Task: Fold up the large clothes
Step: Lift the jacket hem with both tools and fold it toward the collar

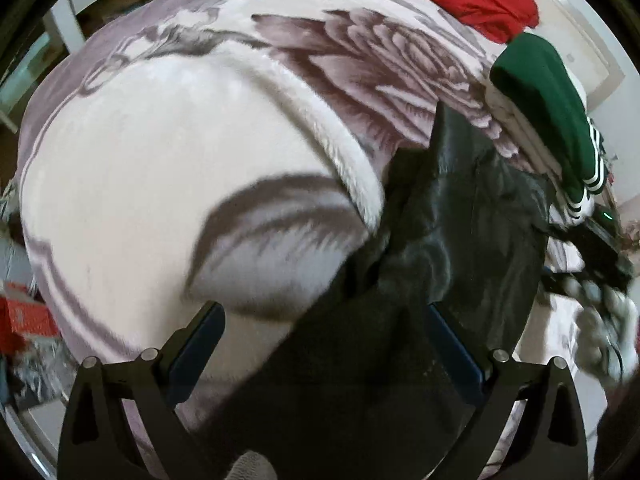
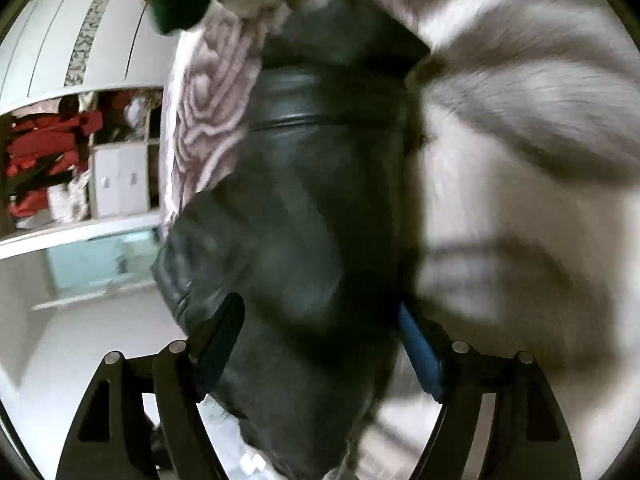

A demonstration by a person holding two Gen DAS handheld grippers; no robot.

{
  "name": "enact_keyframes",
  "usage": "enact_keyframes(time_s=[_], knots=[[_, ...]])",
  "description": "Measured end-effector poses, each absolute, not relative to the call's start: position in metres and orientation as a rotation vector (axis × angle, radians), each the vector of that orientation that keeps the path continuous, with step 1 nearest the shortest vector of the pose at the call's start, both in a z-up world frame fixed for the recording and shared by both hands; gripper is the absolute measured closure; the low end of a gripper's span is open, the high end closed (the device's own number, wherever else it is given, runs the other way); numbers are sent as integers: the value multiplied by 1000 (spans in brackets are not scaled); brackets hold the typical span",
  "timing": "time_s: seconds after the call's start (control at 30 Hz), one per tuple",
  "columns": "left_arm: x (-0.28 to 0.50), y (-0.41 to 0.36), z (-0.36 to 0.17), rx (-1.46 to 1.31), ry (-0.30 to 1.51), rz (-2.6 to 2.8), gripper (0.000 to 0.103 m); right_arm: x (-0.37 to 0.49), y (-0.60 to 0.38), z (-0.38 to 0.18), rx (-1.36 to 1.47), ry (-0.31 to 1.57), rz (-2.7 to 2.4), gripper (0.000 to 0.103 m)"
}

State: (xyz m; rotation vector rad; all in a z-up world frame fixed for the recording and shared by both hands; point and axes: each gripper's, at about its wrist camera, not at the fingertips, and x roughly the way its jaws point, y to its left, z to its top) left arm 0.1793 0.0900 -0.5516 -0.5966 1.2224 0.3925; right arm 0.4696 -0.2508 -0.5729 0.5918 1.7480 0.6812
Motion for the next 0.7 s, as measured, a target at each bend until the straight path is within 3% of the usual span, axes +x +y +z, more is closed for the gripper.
enact_keyframes(time_s=[0.1, 0.17, 0.2, 0.3, 0.47, 0.57, 0.67, 0.7], knots=[[178, 71, -553, -588, 1235, 419, 0, 482, -220, -611, 678, 1756, 795, 24], [182, 57, -556, -554, 1241, 434, 0, 478, -198, -612, 669, 1692, 820, 53], [185, 50, -557, -527, 1245, 447, 0, 475, -194, -609, 654, 1677, 813, 73], [197, 34, -564, -468, 1258, 471, 0, 463, -206, -592, 732, 1593, 714, 88], [213, 13, -549, -434, 1239, 436, 0, 403, -325, -531, 874, 1347, 352, 88], [222, -9, -539, -432, 1231, 386, 0, 357, -406, -523, 906, 1312, 216, 86], [234, -36, -558, -422, 1285, 343, 0, 336, -453, -555, 1014, 1428, 252, 70], [237, -42, -569, -407, 1310, 355, 0, 333, -459, -566, 1050, 1452, 284, 54]])
